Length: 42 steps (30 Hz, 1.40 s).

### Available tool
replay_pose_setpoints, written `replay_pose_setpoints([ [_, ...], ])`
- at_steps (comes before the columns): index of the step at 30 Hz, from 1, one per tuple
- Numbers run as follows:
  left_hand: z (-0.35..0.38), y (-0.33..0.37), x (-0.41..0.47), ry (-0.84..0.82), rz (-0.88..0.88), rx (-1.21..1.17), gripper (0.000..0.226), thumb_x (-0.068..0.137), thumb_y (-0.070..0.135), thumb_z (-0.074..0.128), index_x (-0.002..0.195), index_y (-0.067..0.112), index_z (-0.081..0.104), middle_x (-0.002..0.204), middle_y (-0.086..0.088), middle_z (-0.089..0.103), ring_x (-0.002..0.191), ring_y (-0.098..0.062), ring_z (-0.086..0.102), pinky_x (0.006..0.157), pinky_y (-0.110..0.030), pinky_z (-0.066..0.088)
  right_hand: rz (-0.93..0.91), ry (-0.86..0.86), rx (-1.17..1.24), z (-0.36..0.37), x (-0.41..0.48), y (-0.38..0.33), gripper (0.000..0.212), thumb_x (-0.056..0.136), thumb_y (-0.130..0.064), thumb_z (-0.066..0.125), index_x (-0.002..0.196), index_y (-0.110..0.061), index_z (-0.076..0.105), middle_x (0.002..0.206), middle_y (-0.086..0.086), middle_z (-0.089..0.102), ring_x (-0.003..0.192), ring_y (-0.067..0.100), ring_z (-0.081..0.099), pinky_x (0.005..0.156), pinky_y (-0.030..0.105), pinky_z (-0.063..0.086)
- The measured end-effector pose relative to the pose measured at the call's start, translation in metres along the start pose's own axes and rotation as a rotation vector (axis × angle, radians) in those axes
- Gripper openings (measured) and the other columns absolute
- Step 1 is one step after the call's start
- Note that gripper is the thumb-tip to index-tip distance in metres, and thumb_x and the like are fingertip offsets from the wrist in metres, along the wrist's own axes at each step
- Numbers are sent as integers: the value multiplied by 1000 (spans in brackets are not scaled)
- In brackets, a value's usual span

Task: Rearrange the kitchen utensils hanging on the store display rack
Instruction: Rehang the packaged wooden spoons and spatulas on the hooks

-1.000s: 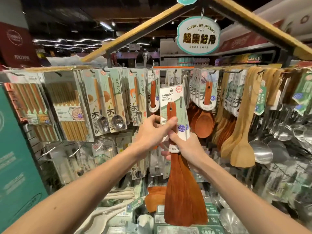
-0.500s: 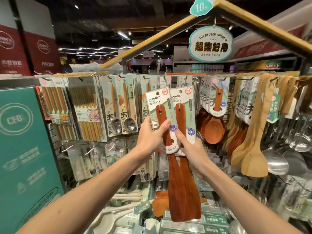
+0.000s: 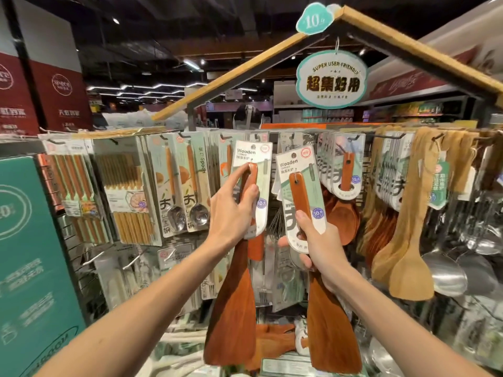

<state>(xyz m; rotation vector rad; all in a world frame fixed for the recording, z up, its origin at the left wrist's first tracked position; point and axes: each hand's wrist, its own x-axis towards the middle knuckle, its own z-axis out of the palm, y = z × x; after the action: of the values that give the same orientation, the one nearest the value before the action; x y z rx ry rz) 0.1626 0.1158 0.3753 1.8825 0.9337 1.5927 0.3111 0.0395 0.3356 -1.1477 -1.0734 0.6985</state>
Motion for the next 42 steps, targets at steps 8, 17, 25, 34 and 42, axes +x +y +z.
replay_pose_setpoints([
  [8, 18, -5, 42, 39, 16, 18, 48, 96, 31, 59, 143, 38, 48, 144, 11, 54, 129, -18, 54, 109, -54, 42, 4, -29, -24, 6, 10, -3, 38, 101, -40, 51, 89, -5, 59, 74, 15, 75, 29, 15, 38, 35, 20, 30],
  [17, 25, 0, 48, 47, 1, -50, 47, 96, 28, 59, 142, 32, 51, 139, 12, 57, 124, -14, 58, 107, -50, 45, -9, -63, -44, 7, 9, -2, 41, 101, -41, 49, 87, -4, 59, 77, 14, 76, 29, 17, 39, 41, 23, 32],
  [25, 19, -10, 40, 25, -49, -43, 47, 89, 40, 56, 135, 48, 50, 131, 8, 62, 101, -21, 68, 89, -54, 56, -19, -80, -30, 6, 9, -5, 39, 100, -40, 49, 87, -4, 60, 79, 15, 76, 30, 18, 42, 37, 21, 34],
  [34, 14, -10, 61, -78, -69, 42, 46, 99, 30, 57, 143, 37, 47, 144, 6, 54, 120, -22, 60, 100, -50, 51, -13, -94, 19, 19, 13, -8, 41, 100, -41, 49, 96, -3, 64, 81, 16, 76, 32, 19, 45, 38, 24, 36],
  [42, 36, -33, 96, -189, -87, 131, 50, 103, 15, 52, 149, 30, 39, 152, 1, 45, 133, -25, 49, 106, -53, 46, 67, -112, 92, 16, 21, -9, 35, 104, -32, 42, 105, -1, 58, 86, 22, 75, 35, 23, 48, 35, 24, 37],
])
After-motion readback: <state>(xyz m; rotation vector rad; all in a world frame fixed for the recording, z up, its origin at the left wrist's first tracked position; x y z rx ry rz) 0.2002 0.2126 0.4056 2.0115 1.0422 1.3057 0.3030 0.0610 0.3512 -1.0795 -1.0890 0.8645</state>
